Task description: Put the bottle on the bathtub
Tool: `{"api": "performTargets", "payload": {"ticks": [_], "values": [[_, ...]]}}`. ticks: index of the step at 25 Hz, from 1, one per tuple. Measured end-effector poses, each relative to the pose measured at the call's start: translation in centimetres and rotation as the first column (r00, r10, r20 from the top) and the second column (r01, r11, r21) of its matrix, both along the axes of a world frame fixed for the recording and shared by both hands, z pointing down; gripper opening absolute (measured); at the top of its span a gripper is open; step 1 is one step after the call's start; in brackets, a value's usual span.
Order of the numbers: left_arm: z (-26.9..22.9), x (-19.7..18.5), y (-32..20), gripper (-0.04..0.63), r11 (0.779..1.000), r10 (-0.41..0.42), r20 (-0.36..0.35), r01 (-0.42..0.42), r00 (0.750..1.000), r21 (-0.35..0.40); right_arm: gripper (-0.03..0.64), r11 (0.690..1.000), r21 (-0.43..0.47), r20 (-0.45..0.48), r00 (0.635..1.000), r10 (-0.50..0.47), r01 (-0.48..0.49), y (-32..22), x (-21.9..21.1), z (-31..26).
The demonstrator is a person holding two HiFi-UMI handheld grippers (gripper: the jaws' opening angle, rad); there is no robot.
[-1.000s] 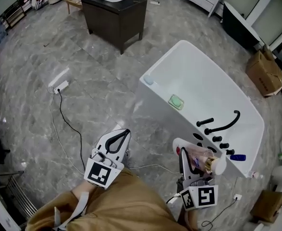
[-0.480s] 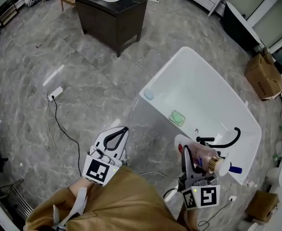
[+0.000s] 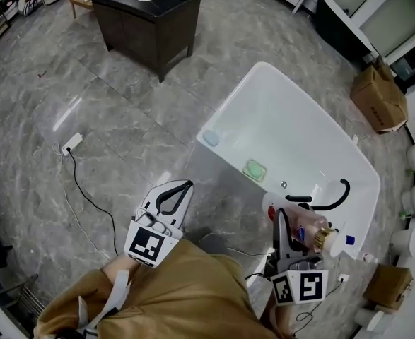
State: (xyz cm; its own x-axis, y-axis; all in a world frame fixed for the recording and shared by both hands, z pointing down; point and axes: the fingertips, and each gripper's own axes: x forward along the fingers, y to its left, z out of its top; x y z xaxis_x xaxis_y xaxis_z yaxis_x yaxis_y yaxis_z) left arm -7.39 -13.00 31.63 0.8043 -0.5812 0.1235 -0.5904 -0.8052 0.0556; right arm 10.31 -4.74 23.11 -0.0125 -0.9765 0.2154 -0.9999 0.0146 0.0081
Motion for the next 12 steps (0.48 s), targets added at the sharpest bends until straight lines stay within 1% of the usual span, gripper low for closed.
{"api": "performTargets", "payload": {"ticks": [6,12], "values": [[-0.7,2.7,-0.3,0.008,1.000,0.016,-0.015,-0.016,1.000,0.007,0.238,1.000,-0.001,0.005,1.000,0.027,-0.027,-0.4,2.8,0.4],[-2.5,5.1,-0.7,0.008,0.998,-0.017,-0.020,0.018,1.000,0.057,0.238,1.000,0.017,-0.002,1.000,-0.019,0.019,-2.0,4.9,0.1]]}}
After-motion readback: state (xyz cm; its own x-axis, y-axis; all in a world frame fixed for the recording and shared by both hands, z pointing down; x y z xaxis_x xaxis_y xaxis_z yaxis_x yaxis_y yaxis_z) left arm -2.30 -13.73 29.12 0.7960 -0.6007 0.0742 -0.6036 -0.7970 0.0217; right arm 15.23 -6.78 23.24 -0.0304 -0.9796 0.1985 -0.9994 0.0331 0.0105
